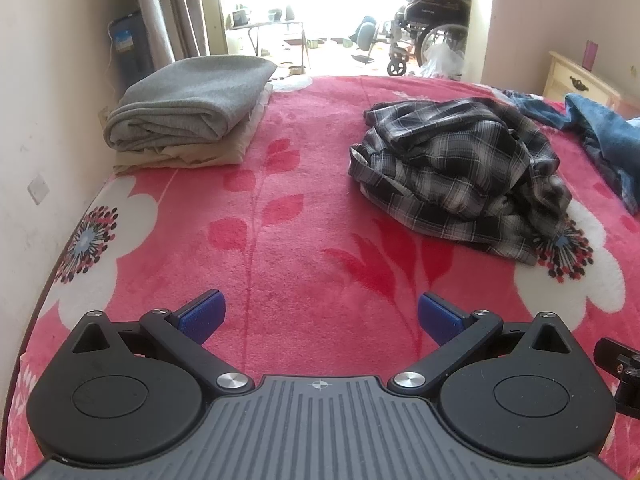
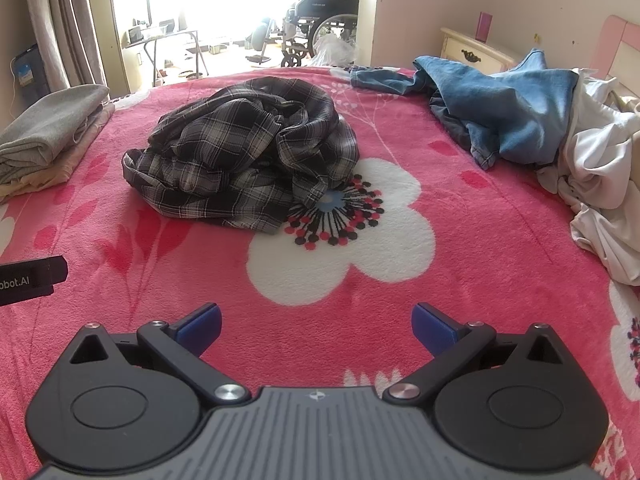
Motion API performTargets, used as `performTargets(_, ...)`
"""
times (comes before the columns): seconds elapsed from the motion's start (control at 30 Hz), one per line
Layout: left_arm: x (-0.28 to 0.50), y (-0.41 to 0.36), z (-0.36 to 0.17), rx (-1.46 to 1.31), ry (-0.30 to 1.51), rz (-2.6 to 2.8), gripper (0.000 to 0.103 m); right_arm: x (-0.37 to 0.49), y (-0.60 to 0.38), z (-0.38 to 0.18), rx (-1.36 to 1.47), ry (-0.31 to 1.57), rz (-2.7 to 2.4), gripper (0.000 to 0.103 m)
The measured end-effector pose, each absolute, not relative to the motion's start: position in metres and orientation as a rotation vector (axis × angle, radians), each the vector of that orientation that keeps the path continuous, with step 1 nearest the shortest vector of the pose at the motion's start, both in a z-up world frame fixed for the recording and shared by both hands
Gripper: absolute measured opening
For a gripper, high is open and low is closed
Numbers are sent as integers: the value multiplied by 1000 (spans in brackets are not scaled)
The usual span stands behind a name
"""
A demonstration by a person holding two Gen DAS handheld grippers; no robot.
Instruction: Fold clothes
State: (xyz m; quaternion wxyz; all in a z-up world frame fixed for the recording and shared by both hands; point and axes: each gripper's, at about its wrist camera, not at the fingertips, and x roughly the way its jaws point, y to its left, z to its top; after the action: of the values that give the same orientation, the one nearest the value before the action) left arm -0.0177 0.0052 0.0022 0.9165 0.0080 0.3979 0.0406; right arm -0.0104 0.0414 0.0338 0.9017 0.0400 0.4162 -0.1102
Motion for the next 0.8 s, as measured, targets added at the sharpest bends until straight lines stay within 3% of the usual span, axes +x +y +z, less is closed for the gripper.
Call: performTargets(0.8, -10, 2, -9, 28, 819, 47, 103, -3, 41, 25, 81, 859, -232, 103)
